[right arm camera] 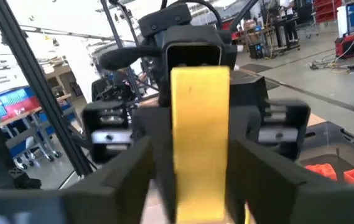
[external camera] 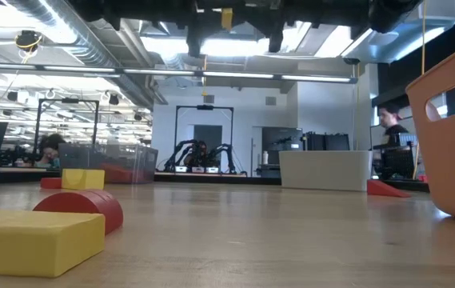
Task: Sort & place blocks by color
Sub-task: Put the top right yellow block into the transparent bin, then put the top yellow block into the transparent bin
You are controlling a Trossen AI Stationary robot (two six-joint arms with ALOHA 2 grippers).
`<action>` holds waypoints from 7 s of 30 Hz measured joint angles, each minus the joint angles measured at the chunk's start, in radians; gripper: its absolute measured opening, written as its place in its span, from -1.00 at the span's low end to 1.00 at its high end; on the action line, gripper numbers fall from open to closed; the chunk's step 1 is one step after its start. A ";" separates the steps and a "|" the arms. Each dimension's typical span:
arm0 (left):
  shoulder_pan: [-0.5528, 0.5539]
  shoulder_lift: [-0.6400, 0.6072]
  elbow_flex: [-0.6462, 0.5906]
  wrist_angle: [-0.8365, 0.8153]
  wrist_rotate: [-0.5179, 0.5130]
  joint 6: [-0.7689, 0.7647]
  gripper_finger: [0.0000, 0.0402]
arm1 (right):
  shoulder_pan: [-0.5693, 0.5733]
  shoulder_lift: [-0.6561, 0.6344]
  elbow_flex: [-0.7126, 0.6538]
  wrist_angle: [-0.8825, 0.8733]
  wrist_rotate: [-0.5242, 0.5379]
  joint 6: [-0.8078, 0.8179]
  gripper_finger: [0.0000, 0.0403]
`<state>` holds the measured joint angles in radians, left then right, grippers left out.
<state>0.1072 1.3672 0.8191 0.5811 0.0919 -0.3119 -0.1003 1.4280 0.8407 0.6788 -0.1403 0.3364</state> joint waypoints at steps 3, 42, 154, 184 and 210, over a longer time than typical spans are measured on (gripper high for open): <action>0.005 -0.049 -0.003 -0.099 -0.014 0.035 -0.43 | -0.018 -0.035 0.000 -0.078 0.004 -0.002 0.32; -0.591 -0.422 0.199 -1.639 -0.002 -0.183 -0.43 | -0.120 -0.227 0.001 -0.443 0.097 -0.050 0.33; -0.118 0.159 -0.034 -1.286 -0.335 -0.995 0.38 | -0.186 -0.227 0.001 -0.723 0.296 0.053 0.33; -0.356 -0.173 0.332 -1.355 -0.423 -0.530 -0.91 | -0.185 -0.227 0.001 -0.721 0.366 0.135 0.33; -1.249 0.042 0.326 -1.622 -0.300 -0.891 -0.92 | -0.184 -0.227 0.001 -0.722 0.268 0.263 0.33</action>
<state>-1.1417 1.4094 1.1455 -1.0407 -0.2081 -1.2024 -0.2848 1.2015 0.8417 -0.0433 0.1276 0.5995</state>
